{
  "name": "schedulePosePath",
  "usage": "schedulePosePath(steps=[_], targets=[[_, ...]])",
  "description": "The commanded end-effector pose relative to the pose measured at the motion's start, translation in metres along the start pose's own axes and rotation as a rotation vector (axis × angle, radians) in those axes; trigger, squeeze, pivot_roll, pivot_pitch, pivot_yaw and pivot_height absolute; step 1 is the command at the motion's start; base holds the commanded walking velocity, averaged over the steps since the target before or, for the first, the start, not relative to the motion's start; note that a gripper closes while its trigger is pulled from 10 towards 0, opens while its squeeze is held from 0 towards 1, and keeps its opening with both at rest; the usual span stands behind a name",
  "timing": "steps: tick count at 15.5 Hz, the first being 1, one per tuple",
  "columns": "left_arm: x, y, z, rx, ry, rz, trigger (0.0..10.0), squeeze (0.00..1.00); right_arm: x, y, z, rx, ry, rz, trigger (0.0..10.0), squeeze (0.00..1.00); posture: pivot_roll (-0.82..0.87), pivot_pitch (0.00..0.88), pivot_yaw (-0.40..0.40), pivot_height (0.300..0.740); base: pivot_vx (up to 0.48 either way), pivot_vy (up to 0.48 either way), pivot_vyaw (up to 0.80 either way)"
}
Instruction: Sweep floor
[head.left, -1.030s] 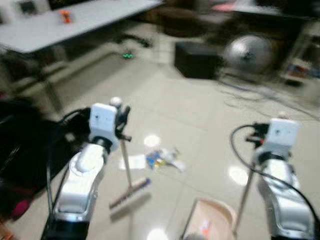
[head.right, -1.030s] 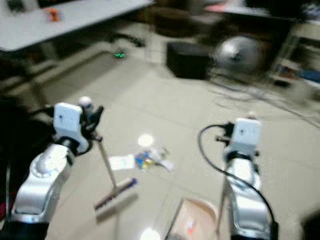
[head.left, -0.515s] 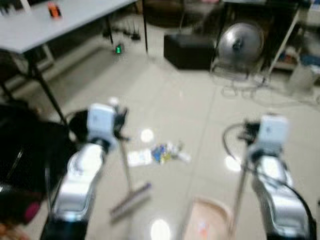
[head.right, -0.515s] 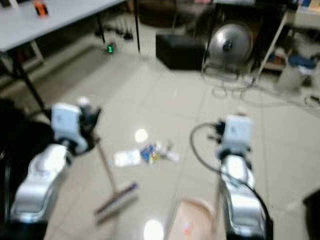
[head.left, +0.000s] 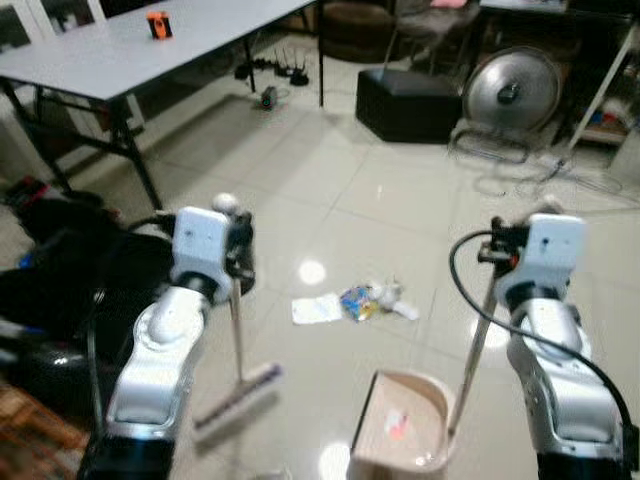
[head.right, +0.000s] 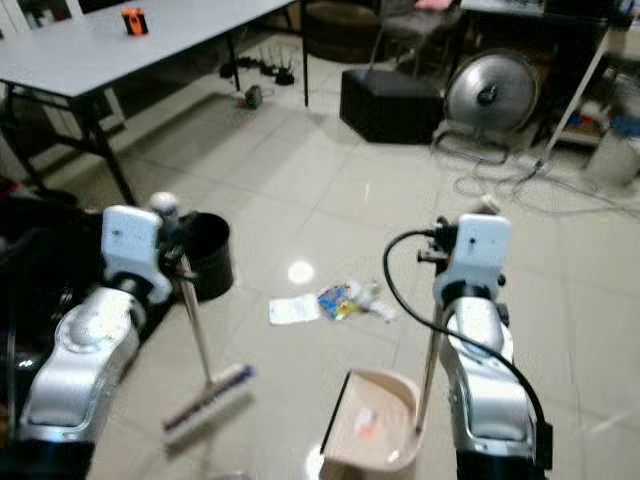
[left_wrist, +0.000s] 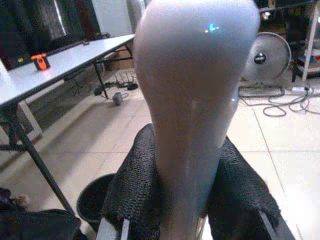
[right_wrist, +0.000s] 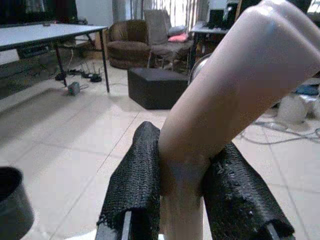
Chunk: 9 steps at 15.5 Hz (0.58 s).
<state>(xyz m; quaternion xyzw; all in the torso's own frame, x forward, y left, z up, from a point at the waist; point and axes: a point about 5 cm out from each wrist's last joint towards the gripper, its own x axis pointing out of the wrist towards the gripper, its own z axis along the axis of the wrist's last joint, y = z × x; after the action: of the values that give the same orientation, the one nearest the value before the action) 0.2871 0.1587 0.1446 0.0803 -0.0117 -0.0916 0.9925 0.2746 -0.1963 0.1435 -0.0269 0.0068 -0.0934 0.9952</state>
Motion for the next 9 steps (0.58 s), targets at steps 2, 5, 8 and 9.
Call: schedulePosePath(steps=[2, 5, 8, 9], targets=[[0.0037, -0.001, 0.0138, -0.046, -0.068, 0.013, 10.0, 0.0, 0.0016, -0.0042, 0.0094, -0.02, -0.041, -0.011, 10.0, 0.0, -0.01, 0.0, 0.027, 0.74, 0.0, -0.24, 0.0], [0.0049, -0.0018, 0.0147, -0.063, -0.065, 0.0, 10.0, 0.0, 0.0022, -0.0103, 0.0104, -0.025, -0.04, -0.031, 10.0, 0.0, -0.01, 0.004, 0.028, 0.74, 0.0, 0.0, 0.0], [0.0061, -0.0021, 0.0171, -0.023, -0.085, 0.003, 10.0, 0.0, 0.003, -0.0111, 0.011, -0.011, -0.035, -0.036, 10.0, 0.0, -0.01, 0.004, 0.031, 0.74, 0.0, 0.0, -0.17], [0.0069, -0.0019, 0.0177, -0.008, -0.092, 0.006, 10.0, 0.0, 0.0034, -0.0108, 0.0126, -0.012, -0.041, -0.037, 10.0, 0.0, -0.01, 0.004, 0.03, 0.74, 0.0, 0.0, -0.8]])
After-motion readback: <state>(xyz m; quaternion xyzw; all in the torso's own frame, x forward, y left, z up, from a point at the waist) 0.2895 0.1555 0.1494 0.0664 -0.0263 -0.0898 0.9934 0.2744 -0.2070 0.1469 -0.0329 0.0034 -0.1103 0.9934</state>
